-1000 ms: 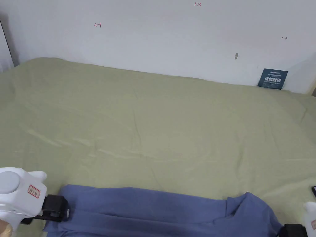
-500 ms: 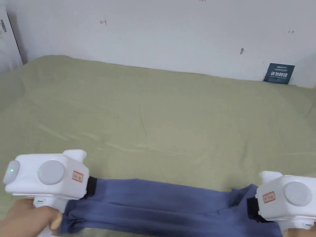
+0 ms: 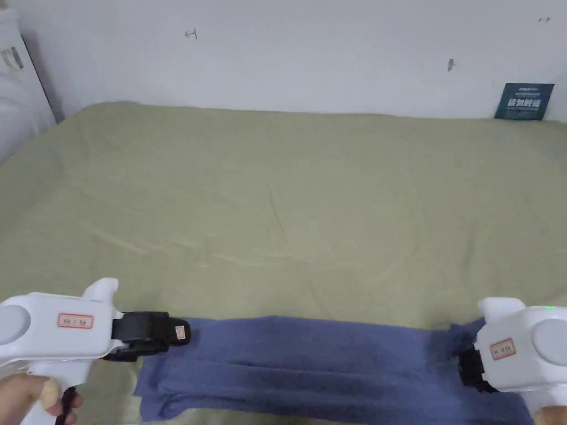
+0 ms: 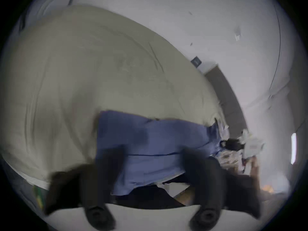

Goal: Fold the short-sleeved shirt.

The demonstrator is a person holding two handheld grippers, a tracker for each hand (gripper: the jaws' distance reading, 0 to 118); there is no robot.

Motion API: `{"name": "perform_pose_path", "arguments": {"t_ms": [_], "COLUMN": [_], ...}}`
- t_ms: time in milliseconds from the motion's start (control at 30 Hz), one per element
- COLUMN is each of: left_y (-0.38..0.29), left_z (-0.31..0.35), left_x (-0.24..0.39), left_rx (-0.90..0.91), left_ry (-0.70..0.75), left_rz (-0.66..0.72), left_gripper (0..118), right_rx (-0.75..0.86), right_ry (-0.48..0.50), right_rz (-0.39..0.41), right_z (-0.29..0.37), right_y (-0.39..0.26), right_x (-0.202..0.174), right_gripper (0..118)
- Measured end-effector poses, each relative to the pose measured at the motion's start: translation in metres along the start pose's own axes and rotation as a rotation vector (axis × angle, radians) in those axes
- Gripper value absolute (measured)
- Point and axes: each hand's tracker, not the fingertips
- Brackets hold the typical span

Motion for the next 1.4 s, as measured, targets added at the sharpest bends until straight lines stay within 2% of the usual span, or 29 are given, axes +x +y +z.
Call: {"name": "perform_pose_path", "arguments": {"t_ms": [33, 100, 133, 233, 333, 433, 467, 500, 533, 600, 667, 733, 800, 900, 1067, 1233, 1400], "left_y": [0.000, -0.011, -0.013, -0.034, -0.048, -0.056, -0.057, -0.060, -0.062, -0.061, -0.064, -0.062, -0.060, -0.043, -0.016, -0.016, -0.031], "left_z": [0.001, 0.005, 0.003, -0.016, -0.025, -0.019, -0.016, -0.016, -0.015, -0.010, -0.015, -0.016, -0.009, 0.008, 0.009, -0.060, -0.159], "left_x": [-0.015, -0.027, -0.038, -0.042, -0.034, -0.031, -0.033, -0.031, -0.029, -0.019, -0.019, -0.027, -0.019, 0.002, 0.091, 0.184, 0.221], "left_rx": [-0.012, 0.029, -0.006, -0.065, 0.008, 0.018, 0.010, 0.004, -0.005, -0.010, -0.023, -0.006, 0.030, 0.096, 0.103, -0.072, -0.268], "left_ry": [0.017, -0.022, -0.073, -0.106, -0.117, -0.143, -0.183, -0.193, -0.185, -0.079, -0.080, -0.114, -0.107, -0.153, -0.207, -0.254, -0.212], "left_rz": [0.051, 0.125, 0.166, 0.254, 0.184, 0.219, 0.246, 0.255, 0.247, 0.183, 0.190, 0.255, 0.234, 0.123, -0.158, -0.400, -0.466], "left_gripper": [117, 118, 118, 118, 118, 117, 113, 98, 77, 12, 12, 12, 12, 12, 12, 12, 12], "right_rx": [0.000, 0.001, 0.000, -0.004, -0.005, -0.007, -0.009, -0.009, -0.008, -0.009, -0.012, -0.009, -0.005, 0.003, 0.048, 0.073, 0.079], "right_ry": [0.002, 0.003, 0.004, 0.005, 0.022, 0.036, 0.042, 0.044, 0.047, 0.058, 0.065, 0.064, 0.069, 0.075, 0.059, 0.061, 0.058], "right_rz": [-0.001, -0.004, -0.005, -0.001, -0.006, -0.006, -0.004, -0.002, -0.004, -0.011, -0.019, -0.024, -0.029, -0.038, -0.059, -0.091, -0.118], "right_z": [0.000, 0.001, 0.001, 0.001, 0.000, -0.002, -0.003, -0.003, -0.003, -0.006, -0.007, -0.007, -0.002, 0.006, 0.016, 0.021, 0.019], "right_y": [0.000, -0.001, -0.001, 0.000, 0.001, 0.002, 0.002, 0.001, 0.000, 0.001, 0.001, 0.002, -0.001, 0.000, 0.008, 0.012, 0.009], "right_x": [0.000, 0.001, 0.001, 0.002, 0.001, -0.001, -0.001, -0.002, -0.002, -0.002, -0.002, -0.001, 0.002, 0.007, 0.023, 0.032, 0.041], "right_gripper": [0, 0, 0, 0, 0, 0, 0, 0, 0, 0, 0, 0, 0, 0, 0, 0, 0]}}
